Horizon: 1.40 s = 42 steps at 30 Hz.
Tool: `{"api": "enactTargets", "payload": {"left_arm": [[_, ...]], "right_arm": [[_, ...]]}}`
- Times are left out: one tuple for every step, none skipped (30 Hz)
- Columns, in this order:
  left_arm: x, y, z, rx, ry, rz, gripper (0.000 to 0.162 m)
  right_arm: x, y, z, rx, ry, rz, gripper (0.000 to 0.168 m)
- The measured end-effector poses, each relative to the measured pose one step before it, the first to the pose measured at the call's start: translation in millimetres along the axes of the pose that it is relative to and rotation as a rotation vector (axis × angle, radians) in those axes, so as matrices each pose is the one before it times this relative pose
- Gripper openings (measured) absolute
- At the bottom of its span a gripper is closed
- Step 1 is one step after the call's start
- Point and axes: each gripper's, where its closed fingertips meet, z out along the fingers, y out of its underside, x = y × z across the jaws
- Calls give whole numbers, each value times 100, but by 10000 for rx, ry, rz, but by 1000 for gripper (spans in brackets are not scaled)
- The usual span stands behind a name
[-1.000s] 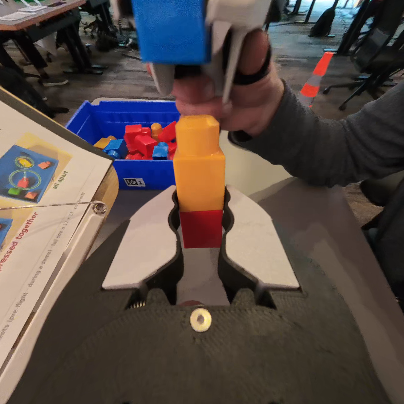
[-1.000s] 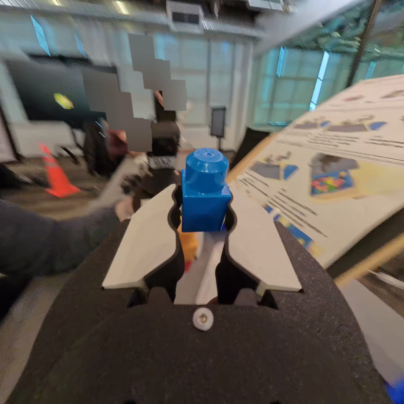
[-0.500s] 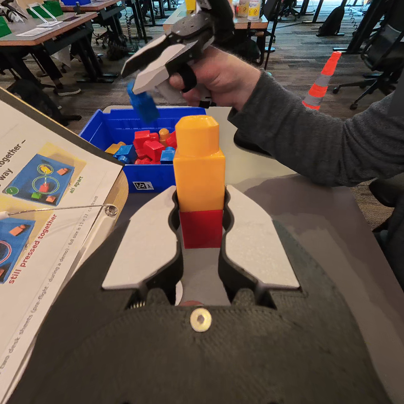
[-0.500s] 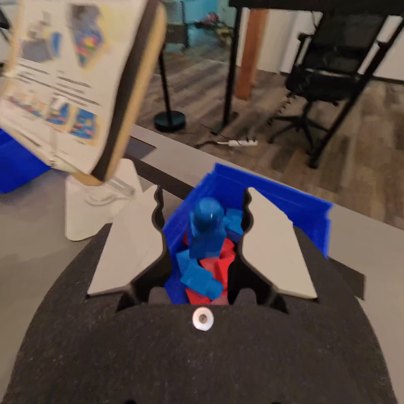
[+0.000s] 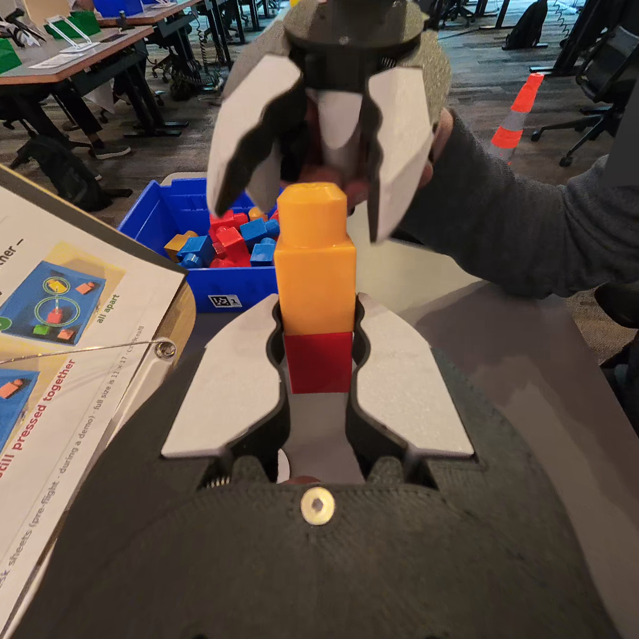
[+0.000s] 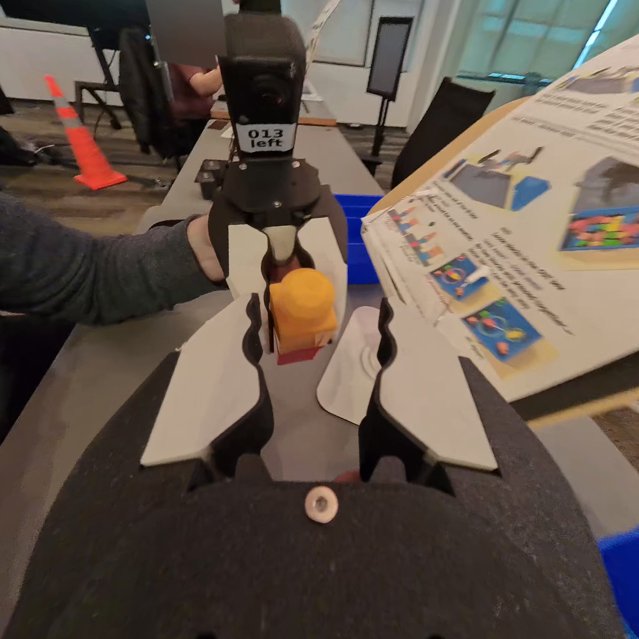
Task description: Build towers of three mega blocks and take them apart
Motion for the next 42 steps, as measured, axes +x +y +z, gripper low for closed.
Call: {"api": "enactTargets", "payload": {"left_arm": [[126,-64,67,6,11,55,36],[111,-47,78,-11,25,27,36],[37,14,55,-30,-17,31,36],[26,12,18,-10,14,27,36],[13,-5,-26,28,19,-16,36],[2,-71,-71,72,46,-41,36],[74,-158,-57,127,86,-38,36],[45,-225,-74,155,69,-55,36],[26,-220,-72,136,57,-51,36],[46,-124,-77,94,51,-3,37],[55,-55,-87,59,47,36,37],[13,134,-39,-65,22,41,42],[-45,257,84,-159,-3,-31,56],[31,387,105,-234,50,-51,61],[32,262,83,-134,-12,65,51],[240,12,95,28,99,120,41],[-39,12,110,-24,-45,2,41],[-39,41,81,-39,-11,-18,41],[-58,71,31,-39,-27,9,41],[-117,9,-14,9,-60,4,41],[0,-70,-57,51,15,-13,41],[39,-55,-60,14,29,-8,41],[-73,-55,-103,7,-77,32,41],[14,-93,-107,24,-19,15,41],[171,-141,-114,42,91,-5,41],[48,-68,-117,-5,17,-25,41],[-79,88,-85,-102,-42,-97,41],[-21,144,-72,-133,-15,-64,41],[-9,-20,-96,-7,-31,25,41],[41,-148,-150,69,25,-12,41],[27,-89,-142,17,3,0,41],[-56,18,-138,-49,-56,5,41],[-93,-34,-141,-2,-40,-78,41],[6,-81,-128,62,41,-103,41],[-22,-11,-89,15,8,-7,41],[-266,616,0,-365,-174,107,40],[-604,982,18,-532,-378,109,40],[-390,379,-36,-106,-182,-62,40],[196,-542,-213,438,264,-240,40],[482,-603,-205,334,370,-83,40],[-30,-194,-110,-50,-117,200,40],[-302,27,-54,-203,-319,226,40]], "right_arm": [[-363,172,716,-91,-194,29,62],[-289,54,537,4,-167,31,53],[-461,-48,396,70,-300,24,43],[-345,-78,284,60,-229,51,38],[-35,-74,127,28,-10,-26,38],[6,-82,21,0,32,-62,38],[-29,-164,-26,43,26,-64,37],[-1,-257,8,99,53,-52,37],[18,-251,51,106,59,-8,37],[-16,-183,57,64,40,6,37],[9,-173,51,66,53,-2,37],[47,-379,-44,187,84,6,37],[-22,-499,-115,263,25,23,37],[-136,-410,-136,212,-67,37,37],[-140,-209,-102,80,-63,8,37],[64,1,-59,-43,88,-77,37],[13,18,-30,-32,30,-32,37],[25,38,-21,-29,13,-12,37],[45,100,-32,-61,12,-4,37],[61,55,-51,-40,37,-23,37],[18,-35,-28,-2,10,-6,37],[-17,-51,-17,-2,15,-26,37],[15,-60,-7,-19,64,-93,37],[-30,-101,-21,-7,60,-114,36],[-81,-163,-25,13,21,-70,36],[-4,-121,-9,-3,62,-42,36],[91,-37,36,-25,117,-37,36],[52,12,31,-35,65,-8,36],[25,-92,30,65,3,84,35],[8,-158,3,135,-30,115,35],[-1,-103,15,108,-35,56,35],[30,-50,27,67,-2,21,35],[83,-43,36,54,34,48,35],[79,-68,-5,57,24,91,35],[96,-236,-53,184,37,55,35],[304,-796,-408,575,148,97,36],[367,-1028,-799,620,49,271,36],[536,-894,-1021,437,146,227,35],[775,-505,-1049,128,354,0,36],[982,-199,-993,-64,520,-149,36],[995,-58,-890,-109,483,-146,36],[888,61,-783,-117,363,-83,36]]}}
